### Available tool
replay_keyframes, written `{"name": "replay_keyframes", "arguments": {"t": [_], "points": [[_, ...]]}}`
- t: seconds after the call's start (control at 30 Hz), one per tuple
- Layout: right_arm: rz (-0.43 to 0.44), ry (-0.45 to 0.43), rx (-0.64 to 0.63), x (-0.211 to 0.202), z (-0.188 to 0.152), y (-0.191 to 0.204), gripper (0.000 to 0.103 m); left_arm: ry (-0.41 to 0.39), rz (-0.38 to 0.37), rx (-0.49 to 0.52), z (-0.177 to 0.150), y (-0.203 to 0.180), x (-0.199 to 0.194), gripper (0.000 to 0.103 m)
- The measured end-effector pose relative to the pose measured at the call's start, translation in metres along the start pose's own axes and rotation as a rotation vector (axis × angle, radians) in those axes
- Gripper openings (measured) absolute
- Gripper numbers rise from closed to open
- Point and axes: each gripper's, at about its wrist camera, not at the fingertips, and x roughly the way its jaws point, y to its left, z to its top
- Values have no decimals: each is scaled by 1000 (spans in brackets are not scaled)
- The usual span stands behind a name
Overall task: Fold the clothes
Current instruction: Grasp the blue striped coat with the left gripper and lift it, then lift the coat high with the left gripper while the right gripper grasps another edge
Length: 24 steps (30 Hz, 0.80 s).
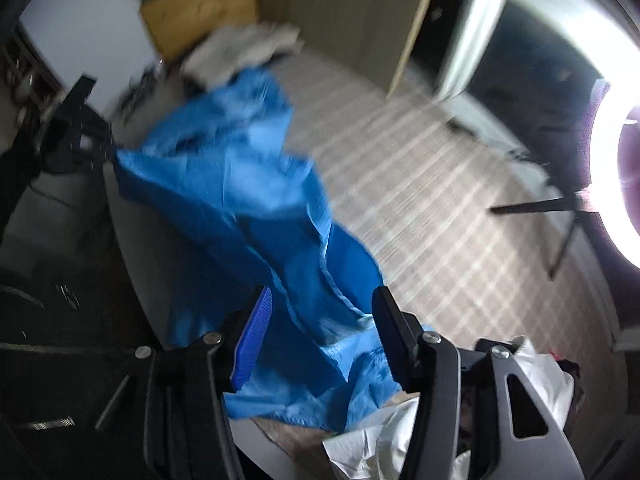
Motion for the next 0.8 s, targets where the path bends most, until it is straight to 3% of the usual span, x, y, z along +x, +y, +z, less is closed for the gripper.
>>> {"name": "replay_keyframes", "arguments": {"t": [0.33,0.57,0.7,0.77,0.8], "points": [[169,153,-233,67,21,37,52,7,-6,-108,-17,7,14,1],[221,245,-247,102,8,48,52,0,17,-115,-20,7,5,1],[230,266,-194,126,1,45,50,0,27,-114,-23,5,0,1],[217,280,-163,138,-3,42,22,3,31,-109,-20,3,0,1],[208,272,-148,137,-5,42,4,5,33,-105,-15,2,0,1]]}}
